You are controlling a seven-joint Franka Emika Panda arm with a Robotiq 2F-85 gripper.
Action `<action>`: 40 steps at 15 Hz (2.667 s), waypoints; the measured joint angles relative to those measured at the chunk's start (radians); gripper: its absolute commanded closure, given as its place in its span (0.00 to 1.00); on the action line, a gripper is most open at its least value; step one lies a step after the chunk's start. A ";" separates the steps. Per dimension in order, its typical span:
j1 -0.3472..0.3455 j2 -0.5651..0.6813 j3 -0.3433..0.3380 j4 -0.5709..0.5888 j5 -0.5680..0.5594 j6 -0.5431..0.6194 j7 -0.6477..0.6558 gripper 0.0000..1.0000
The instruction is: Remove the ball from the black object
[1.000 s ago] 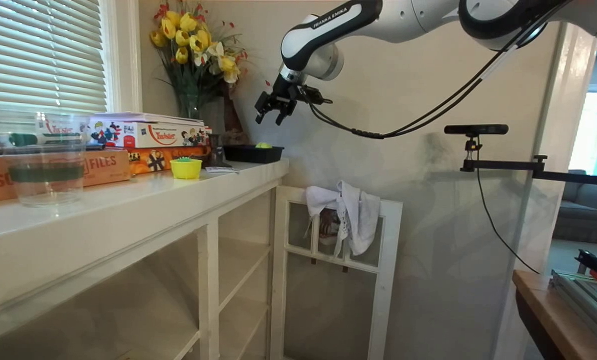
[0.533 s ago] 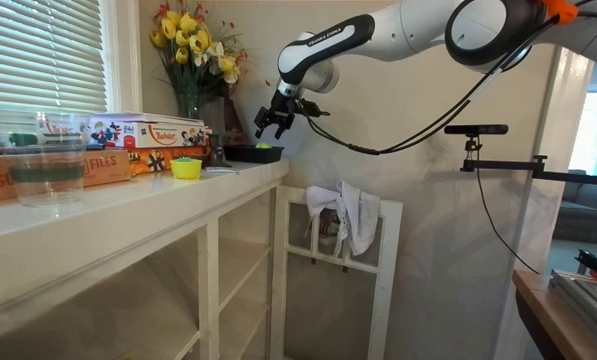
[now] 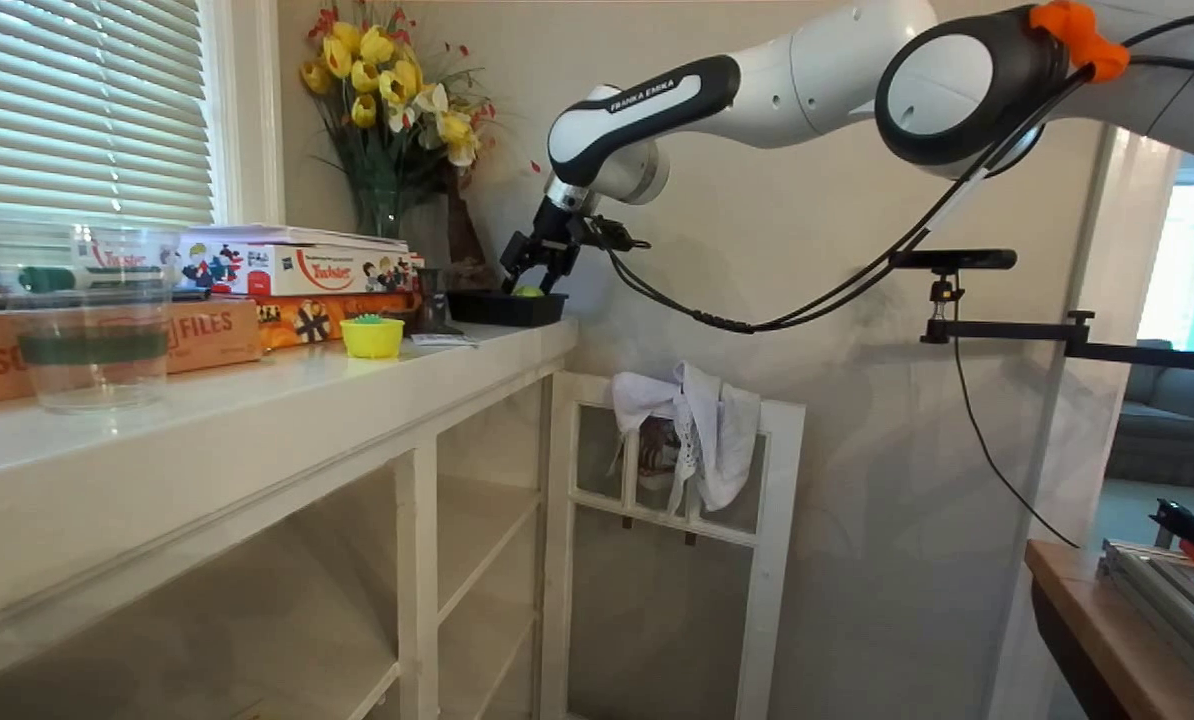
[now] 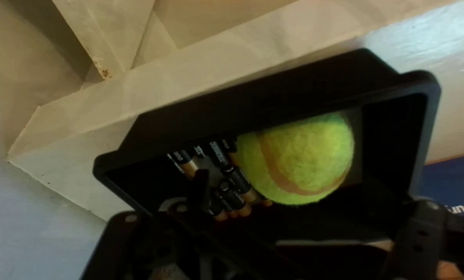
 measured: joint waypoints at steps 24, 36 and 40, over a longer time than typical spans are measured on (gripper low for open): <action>0.004 0.003 0.065 0.181 0.006 -0.007 -0.199 0.60; 0.019 0.063 0.265 0.178 0.011 -0.009 -0.353 0.60; 0.019 0.102 0.271 0.177 0.011 -0.009 -0.348 0.60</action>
